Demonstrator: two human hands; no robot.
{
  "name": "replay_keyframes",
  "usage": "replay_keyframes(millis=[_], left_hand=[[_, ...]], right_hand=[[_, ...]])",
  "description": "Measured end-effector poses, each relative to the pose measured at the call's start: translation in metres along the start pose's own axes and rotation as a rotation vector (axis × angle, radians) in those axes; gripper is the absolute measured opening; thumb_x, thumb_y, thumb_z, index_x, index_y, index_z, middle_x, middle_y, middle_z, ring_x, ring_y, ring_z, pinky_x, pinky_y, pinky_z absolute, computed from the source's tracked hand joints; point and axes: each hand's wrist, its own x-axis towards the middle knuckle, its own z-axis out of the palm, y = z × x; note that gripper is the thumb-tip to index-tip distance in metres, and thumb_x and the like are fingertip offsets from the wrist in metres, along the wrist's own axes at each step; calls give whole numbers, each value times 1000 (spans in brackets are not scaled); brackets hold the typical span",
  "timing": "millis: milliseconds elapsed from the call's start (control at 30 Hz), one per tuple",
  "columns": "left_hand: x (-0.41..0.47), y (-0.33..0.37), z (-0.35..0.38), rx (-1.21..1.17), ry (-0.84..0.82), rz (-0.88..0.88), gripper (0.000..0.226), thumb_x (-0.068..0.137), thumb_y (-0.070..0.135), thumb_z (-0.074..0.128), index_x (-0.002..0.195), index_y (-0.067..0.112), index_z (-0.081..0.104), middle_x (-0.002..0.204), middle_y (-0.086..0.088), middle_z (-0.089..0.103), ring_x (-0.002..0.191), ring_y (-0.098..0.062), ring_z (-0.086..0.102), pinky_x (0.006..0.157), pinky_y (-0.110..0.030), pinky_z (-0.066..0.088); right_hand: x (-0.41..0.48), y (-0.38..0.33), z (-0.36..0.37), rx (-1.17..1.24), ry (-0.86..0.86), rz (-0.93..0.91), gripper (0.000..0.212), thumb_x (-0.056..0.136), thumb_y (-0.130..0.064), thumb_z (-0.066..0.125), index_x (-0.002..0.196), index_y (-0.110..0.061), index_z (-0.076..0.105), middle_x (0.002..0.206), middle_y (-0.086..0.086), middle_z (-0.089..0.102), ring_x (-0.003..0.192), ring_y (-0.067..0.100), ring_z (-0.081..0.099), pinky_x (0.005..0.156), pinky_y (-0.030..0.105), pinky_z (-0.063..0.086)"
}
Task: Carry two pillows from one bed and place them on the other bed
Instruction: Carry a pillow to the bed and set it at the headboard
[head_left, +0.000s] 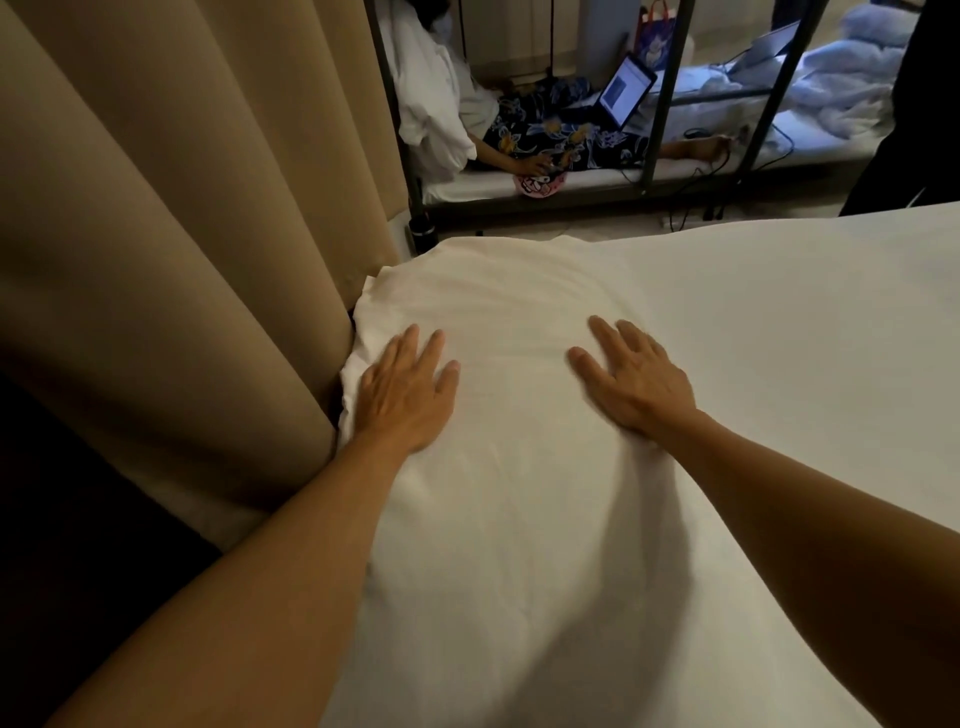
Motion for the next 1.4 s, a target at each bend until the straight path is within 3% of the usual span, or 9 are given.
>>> replay_keyframes(millis=[67,167,333,533,767,1033,1167,1267,1400], left_hand=[[-6,-17,-3,-20,-28,-94,61,99,56,14,156,36,8,166,2,3,151,-22,6,121,-48,10],[-18,-25,-14,-32,2,-160,61,100,55,15,157,33,8,166,1,2,151,-24,5,120,-49,9],[-49,2,-20,-56,180,18,63,98,53,15,157,29,13,166,3,6,152,-19,3,121,-46,9],[-85,22,11,-21,99,155,70,91,60,5,156,35,8,166,6,1,152,-15,-3,122,-43,5],[-87,4,25,-25,114,147,70,92,61,6,156,35,8,166,5,3,152,-15,-2,121,-41,3],[-100,-25,24,-84,163,-71,75,90,64,4,157,30,13,166,3,9,152,-19,8,120,-43,13],[-130,7,9,-118,280,93,67,96,59,17,156,28,19,165,1,13,152,-21,8,120,-45,11],[-160,22,28,-108,230,212,64,98,58,19,156,31,20,165,3,11,152,-17,5,120,-49,14],[-166,13,45,-40,168,185,65,97,61,15,156,34,14,166,5,2,152,-15,-3,120,-50,10]], right_hand=[[-4,10,-5,27,-34,52,77,88,-79,15,155,-40,11,165,-2,13,147,35,23,113,57,28],[-13,6,-14,47,31,25,79,89,-78,14,157,-37,11,166,0,10,150,35,16,117,58,19],[-65,-41,-11,87,160,-143,72,93,-69,16,157,-35,18,166,-4,11,153,26,7,122,50,7],[-105,-63,30,-84,81,-251,67,97,-64,7,158,-37,7,167,-7,-4,152,20,-12,122,49,-5],[-99,-39,32,-153,94,-177,66,96,-67,10,157,-41,6,167,-8,-4,153,19,-9,122,47,-3],[-114,-1,17,-22,91,-37,67,95,-70,10,156,-43,3,167,-9,-5,153,21,-6,123,48,2],[-139,-25,16,-14,124,-142,66,95,-67,7,156,-42,4,164,-13,-9,152,17,-11,123,45,0],[-159,-37,37,-61,91,-210,65,96,-65,5,156,-43,2,165,-12,-12,151,17,-17,123,48,-1],[-159,-37,52,-109,102,-205,65,97,-65,9,157,-41,3,165,-10,-12,151,18,-18,122,50,-2]])
